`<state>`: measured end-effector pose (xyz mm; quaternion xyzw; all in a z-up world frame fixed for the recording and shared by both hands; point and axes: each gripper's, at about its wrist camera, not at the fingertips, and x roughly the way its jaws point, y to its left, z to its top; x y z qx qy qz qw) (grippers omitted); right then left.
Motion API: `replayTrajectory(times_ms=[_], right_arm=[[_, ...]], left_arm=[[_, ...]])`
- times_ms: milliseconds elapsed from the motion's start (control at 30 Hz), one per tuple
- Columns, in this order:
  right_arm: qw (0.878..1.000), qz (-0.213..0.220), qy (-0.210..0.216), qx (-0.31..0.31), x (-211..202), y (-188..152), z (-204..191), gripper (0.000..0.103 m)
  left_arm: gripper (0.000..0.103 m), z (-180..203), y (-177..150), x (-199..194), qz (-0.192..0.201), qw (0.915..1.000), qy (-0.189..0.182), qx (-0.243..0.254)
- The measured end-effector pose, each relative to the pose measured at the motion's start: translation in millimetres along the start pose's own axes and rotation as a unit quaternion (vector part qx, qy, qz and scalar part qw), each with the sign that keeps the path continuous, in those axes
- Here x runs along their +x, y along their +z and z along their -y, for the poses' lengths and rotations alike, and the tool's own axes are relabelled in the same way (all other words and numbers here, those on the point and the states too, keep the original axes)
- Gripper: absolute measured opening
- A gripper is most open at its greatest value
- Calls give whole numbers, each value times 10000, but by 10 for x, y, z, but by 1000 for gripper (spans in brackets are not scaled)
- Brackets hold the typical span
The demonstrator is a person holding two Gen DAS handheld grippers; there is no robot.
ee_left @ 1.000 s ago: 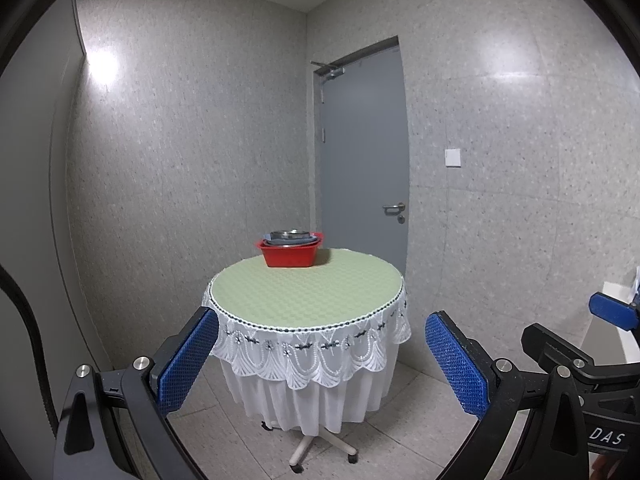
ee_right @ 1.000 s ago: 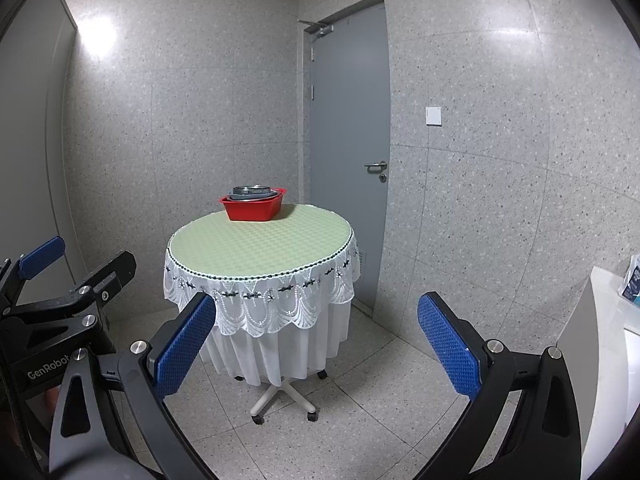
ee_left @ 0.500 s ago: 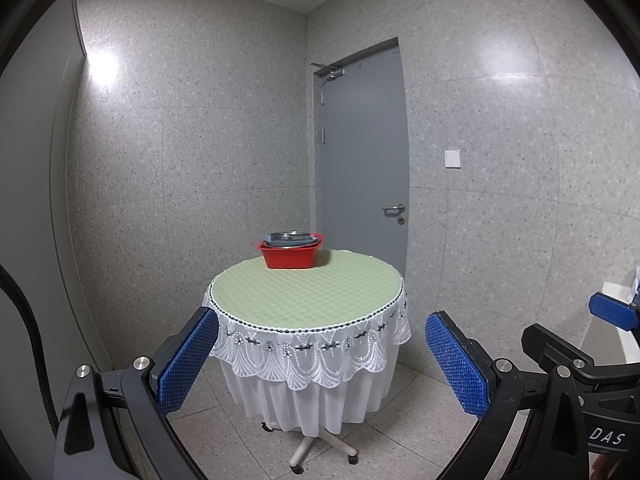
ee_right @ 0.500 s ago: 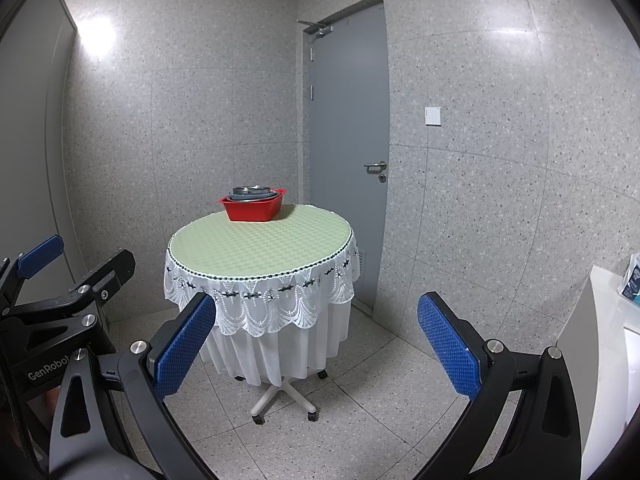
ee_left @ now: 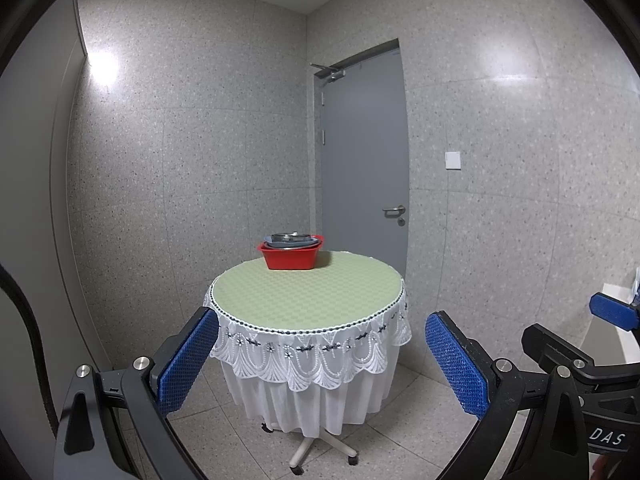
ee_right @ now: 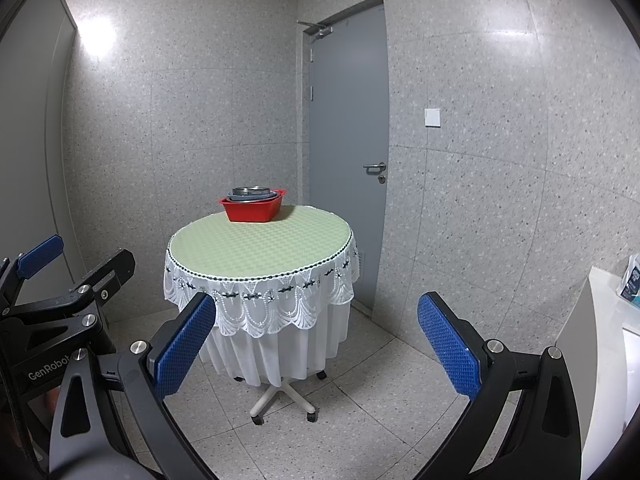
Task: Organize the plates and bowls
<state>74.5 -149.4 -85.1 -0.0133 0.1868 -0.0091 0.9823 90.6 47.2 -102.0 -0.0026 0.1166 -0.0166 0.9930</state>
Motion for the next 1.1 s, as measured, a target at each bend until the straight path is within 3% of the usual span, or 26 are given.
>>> replayTrajectory(times_ms=[1100], right_arm=[[9999,-170,10,3,80,137,-31,102]], left_arm=[[102,145,162,50,-199,9998,84,6]])
